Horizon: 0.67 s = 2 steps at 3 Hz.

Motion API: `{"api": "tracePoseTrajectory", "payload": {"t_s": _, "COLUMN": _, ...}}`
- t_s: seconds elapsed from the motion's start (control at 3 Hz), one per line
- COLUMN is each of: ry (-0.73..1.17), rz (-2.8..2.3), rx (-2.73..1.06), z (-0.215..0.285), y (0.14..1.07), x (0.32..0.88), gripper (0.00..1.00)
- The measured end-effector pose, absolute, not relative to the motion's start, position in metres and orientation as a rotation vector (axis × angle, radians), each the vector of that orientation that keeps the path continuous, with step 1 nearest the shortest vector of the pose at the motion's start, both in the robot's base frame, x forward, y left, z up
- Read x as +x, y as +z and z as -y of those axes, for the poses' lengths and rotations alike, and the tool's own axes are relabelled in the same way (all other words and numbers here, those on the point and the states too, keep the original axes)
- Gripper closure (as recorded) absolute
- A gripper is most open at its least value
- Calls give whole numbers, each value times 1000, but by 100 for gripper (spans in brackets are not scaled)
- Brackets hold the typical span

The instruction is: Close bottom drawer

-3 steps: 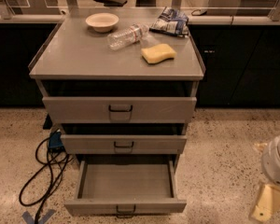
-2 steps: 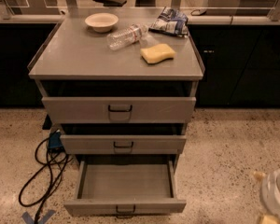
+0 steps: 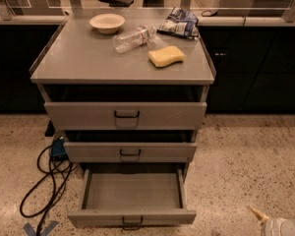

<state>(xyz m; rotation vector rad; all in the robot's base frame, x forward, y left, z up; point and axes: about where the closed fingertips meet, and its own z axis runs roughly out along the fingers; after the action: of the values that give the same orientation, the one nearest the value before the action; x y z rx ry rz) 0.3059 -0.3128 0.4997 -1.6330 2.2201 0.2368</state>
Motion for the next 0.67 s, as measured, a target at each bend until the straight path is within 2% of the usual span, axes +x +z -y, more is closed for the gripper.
{"api": "tracePoseTrajectory", "payload": {"t_s": 0.33, "ry": 226, "rz": -2058, "rx": -1573, "z": 313, "y": 465, "x": 358, "gripper": 0}}
{"api": "tracePoseTrajectory", "payload": {"t_s": 0.67, "ry": 242, "rz": -1987, "rx": -1597, "z": 313, "y": 436, "x": 371, "gripper": 0}}
